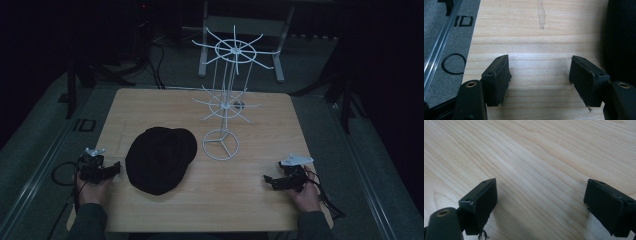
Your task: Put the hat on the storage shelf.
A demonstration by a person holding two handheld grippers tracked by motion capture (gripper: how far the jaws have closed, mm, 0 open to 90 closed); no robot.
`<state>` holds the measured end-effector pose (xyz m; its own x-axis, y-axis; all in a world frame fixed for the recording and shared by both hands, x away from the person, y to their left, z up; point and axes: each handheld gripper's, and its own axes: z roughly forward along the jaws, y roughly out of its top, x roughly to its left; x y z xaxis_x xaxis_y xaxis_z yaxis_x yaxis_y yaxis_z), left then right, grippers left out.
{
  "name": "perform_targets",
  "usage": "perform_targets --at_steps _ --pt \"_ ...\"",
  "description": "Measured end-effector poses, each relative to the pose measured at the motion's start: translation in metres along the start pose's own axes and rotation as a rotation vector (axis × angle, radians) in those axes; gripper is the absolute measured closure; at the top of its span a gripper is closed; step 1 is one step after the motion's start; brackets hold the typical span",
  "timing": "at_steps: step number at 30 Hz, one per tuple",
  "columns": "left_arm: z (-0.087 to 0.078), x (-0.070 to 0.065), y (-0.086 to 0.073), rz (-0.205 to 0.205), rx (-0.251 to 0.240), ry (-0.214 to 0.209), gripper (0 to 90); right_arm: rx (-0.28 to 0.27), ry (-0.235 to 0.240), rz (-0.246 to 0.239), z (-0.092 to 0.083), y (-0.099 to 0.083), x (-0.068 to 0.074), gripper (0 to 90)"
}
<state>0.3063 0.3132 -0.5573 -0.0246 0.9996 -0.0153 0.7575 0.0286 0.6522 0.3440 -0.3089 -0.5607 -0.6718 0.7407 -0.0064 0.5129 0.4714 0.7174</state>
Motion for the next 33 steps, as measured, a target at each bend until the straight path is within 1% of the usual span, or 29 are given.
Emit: perform_targets --at_steps 6,7,9,10,11,12,13,14,16,17,18,21,25,28,29,33 --pt "0.000 0.000 0.002 0.006 0.015 -0.005 34.4 -0.001 0.003 -0.002 0.001 0.001 -0.001 11.5" --pt "0.000 0.001 0.004 0.010 0.029 -0.011 34.7 -0.001 0.002 -0.003 0.001 0.001 -0.001 11.6" --pt "0.000 0.001 0.005 0.013 0.034 -0.012 37.3 0.000 0.002 -0.003 0.001 0.001 -0.001 11.6" --pt "-0.001 0.002 0.005 0.012 0.037 -0.018 37.3 0.000 0.002 -0.003 0.001 0.001 -0.001 11.6" --pt "-0.002 0.003 0.007 0.011 0.046 -0.042 40.6 -0.001 0.003 -0.002 0.001 0.001 0.000 11.7" --pt "-0.002 0.003 0.007 0.011 0.046 -0.042 41.9 -0.001 0.003 -0.002 0.001 0.001 0.000 11.7" --pt "-0.003 0.004 0.007 0.010 0.050 -0.055 41.9 -0.001 0.003 -0.002 0.001 0.001 -0.001 11.7" --pt "-0.004 0.004 0.008 0.014 0.052 -0.060 42.3 -0.001 0.002 -0.001 0.001 0.001 -0.001 11.7" --pt "-0.007 0.004 0.009 0.024 0.049 -0.072 42.8 -0.001 0.001 0.000 0.001 0.001 -0.001 11.9" --pt "-0.012 0.003 0.012 0.037 0.049 -0.090 42.8 -0.001 0.001 0.001 0.001 0.001 -0.001 11.9" --pt "-0.012 0.003 0.012 0.037 0.049 -0.090 42.8 -0.001 0.001 0.001 0.001 0.001 -0.001 11.9" --pt "-0.020 0.004 0.017 0.052 0.037 -0.103 42.7 0.001 0.001 0.001 0.001 0.001 -0.001 12.0" --pt "-0.029 0.005 0.026 0.060 0.021 -0.118 42.5 0.000 0.000 0.001 0.001 0.001 -0.001 12.0" --pt "-0.033 0.005 0.031 0.073 0.016 -0.127 42.4 0.000 -0.001 0.003 0.001 0.001 -0.001 12.0" --pt "-0.035 0.005 0.035 0.085 0.012 -0.130 42.3 0.000 -0.001 0.003 0.001 0.001 -0.001 12.0" --pt "-0.038 0.003 0.041 0.096 0.006 -0.139 42.2 0.000 -0.003 0.005 0.001 0.001 0.000 12.0"
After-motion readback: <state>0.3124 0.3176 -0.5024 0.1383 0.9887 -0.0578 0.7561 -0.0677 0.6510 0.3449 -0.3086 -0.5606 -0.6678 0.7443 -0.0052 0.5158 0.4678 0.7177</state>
